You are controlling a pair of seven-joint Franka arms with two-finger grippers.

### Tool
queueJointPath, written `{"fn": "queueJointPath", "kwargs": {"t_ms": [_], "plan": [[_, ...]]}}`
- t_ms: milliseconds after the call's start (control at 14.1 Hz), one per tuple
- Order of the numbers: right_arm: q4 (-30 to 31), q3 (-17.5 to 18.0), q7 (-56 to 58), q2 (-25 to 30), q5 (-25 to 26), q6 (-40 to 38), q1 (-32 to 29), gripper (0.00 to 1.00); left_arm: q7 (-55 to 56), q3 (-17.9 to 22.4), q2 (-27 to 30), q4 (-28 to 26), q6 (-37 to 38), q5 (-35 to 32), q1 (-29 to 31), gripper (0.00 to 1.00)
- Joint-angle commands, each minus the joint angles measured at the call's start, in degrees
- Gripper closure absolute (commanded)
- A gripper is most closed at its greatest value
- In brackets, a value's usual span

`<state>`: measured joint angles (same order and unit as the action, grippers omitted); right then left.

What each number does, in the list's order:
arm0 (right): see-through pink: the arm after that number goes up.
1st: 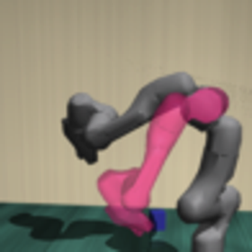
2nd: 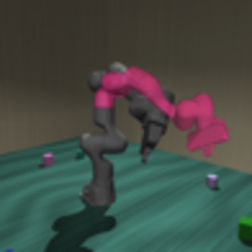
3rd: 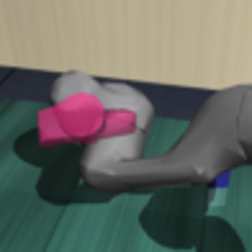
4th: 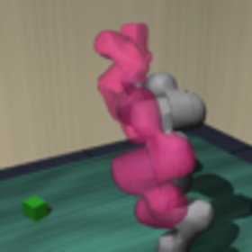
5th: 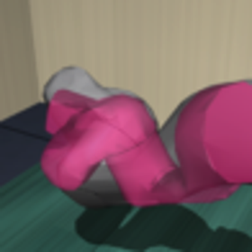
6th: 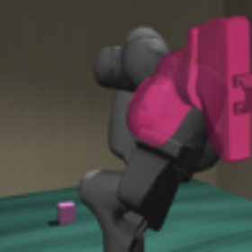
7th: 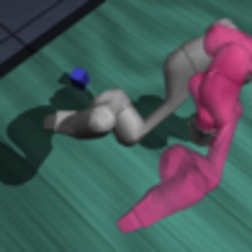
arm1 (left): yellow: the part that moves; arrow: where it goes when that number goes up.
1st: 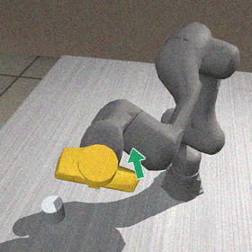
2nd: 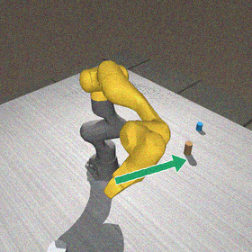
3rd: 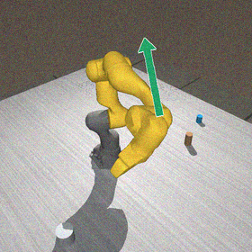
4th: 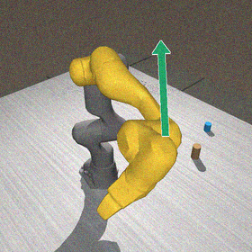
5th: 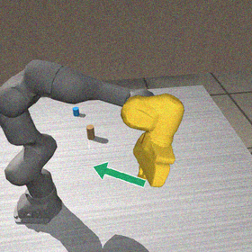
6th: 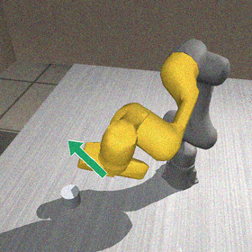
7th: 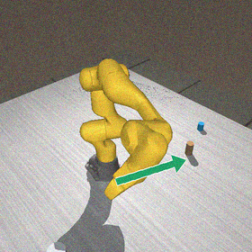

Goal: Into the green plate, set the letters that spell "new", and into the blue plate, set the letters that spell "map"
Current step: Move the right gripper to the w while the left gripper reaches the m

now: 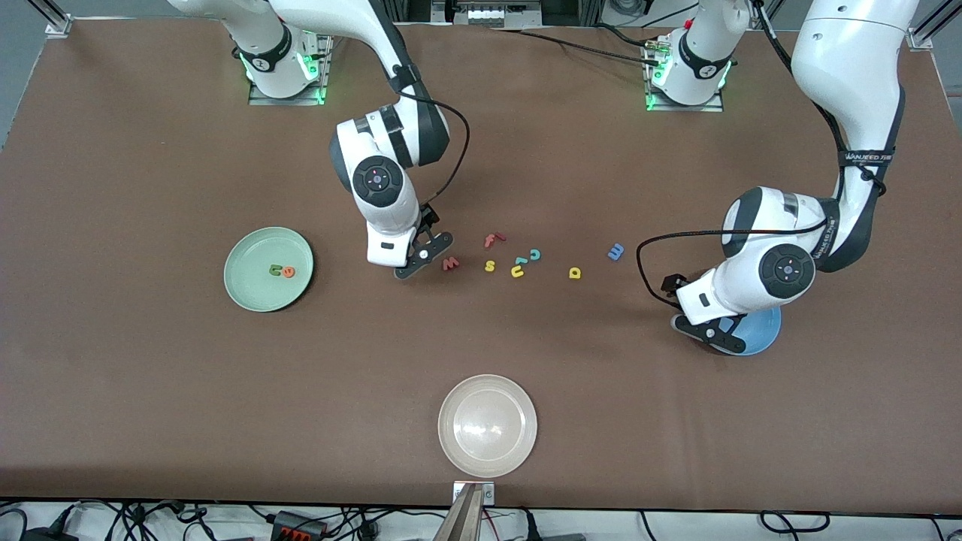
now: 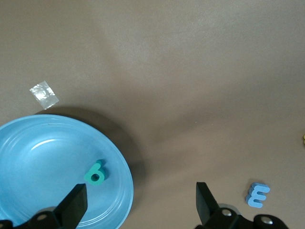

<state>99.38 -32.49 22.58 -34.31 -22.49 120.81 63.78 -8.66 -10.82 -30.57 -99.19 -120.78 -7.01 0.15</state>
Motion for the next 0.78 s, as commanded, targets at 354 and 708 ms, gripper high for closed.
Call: {"fn": "queueJointPath", "kwargs": {"t_ms": [354,708], "plan": [[-4.9,2.08,38.83,-5.59,-2.04,-0.58,-1.64,0.0,-6.36,-2.81,1.3,0.14,9.43,-1.34,-1.2,0.0],[-5.08,4.45,42.2,-7.7,-2.04,5.02,-1.56,0.0,-8.39,-3.16,0.24,-0.83,7.76,-1.43,-1.29,0.0]]}}
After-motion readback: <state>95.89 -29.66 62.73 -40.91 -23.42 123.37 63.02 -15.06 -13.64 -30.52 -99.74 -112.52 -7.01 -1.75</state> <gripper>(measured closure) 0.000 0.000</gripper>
